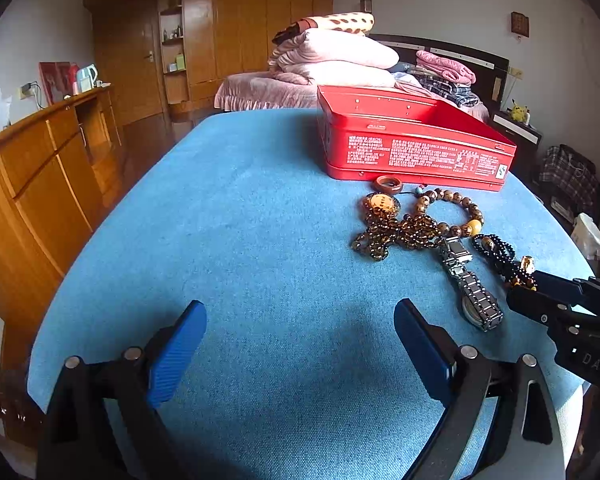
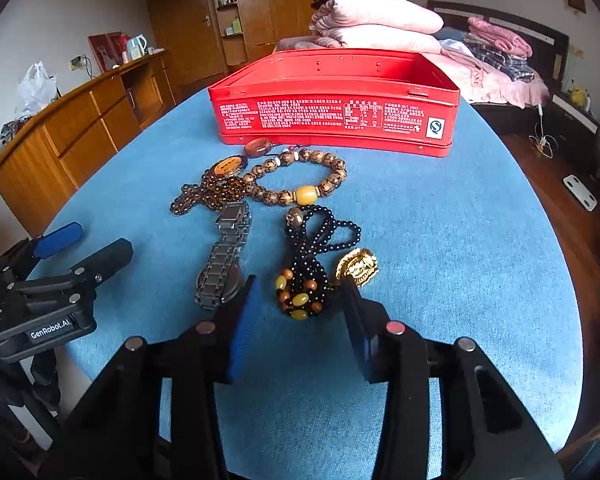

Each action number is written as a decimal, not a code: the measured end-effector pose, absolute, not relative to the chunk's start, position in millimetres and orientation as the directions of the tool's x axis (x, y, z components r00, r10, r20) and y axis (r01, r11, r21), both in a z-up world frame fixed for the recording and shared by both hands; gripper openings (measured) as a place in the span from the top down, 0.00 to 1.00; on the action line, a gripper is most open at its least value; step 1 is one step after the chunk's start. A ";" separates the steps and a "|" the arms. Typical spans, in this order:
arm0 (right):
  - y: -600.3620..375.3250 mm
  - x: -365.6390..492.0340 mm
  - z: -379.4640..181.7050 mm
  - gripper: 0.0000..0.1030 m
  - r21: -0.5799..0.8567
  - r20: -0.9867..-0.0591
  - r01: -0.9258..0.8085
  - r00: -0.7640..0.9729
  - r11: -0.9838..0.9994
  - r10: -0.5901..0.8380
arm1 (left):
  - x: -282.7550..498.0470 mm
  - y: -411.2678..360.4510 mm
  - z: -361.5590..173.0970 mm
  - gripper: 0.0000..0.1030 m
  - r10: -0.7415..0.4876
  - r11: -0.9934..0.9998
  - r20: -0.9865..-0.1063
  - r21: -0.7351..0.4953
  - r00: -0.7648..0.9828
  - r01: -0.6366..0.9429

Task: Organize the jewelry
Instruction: 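Grasp the black bead necklace with gold pendant with the right tool, then lift the black bead necklace with the right tool while the left tool grasps the brown bead chain, then carry both necklaces over the red tin and open both tools to drop them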

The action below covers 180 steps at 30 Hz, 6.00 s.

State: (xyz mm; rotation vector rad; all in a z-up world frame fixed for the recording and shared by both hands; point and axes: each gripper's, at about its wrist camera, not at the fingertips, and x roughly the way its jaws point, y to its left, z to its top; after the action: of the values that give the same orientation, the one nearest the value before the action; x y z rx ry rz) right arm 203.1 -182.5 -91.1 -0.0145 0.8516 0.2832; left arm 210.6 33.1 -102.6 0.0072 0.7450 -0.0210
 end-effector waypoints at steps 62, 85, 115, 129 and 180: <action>-240.9 235.2 -81.9 0.86 0.203 -0.717 -0.157 0.648 0.967 0.256 | 299.8 2.8 -105.2 0.24 -0.222 0.973 -0.754 -0.130 0.618 0.190; -231.3 237.5 -89.4 0.85 0.200 -0.728 -0.162 0.636 0.966 0.257 | 280.1 32.8 -98.4 0.96 -0.373 0.928 -0.702 -0.291 0.607 0.235; -228.1 238.2 -84.8 0.85 0.195 -0.721 -0.174 0.642 0.965 0.261 | 285.6 17.4 -93.9 0.87 -0.364 0.929 -0.692 -0.314 0.623 0.195; -218.6 239.6 -65.9 0.85 0.180 -0.700 -0.201 0.662 0.963 0.268 | 279.6 23.0 -70.6 0.87 -0.335 0.939 -0.649 -0.285 0.683 0.191; -219.7 441.7 -24.3 0.70 0.154 -0.721 -0.158 0.657 0.975 0.220 | 465.8 -31.0 -45.1 0.58 -0.257 0.966 -0.668 -0.205 0.699 0.159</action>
State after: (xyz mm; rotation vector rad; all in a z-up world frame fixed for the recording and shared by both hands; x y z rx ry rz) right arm 441.7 -219.7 -24.3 0.0799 0.8267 0.2147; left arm 465.8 -31.0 -45.1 -0.1354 0.7631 -0.2324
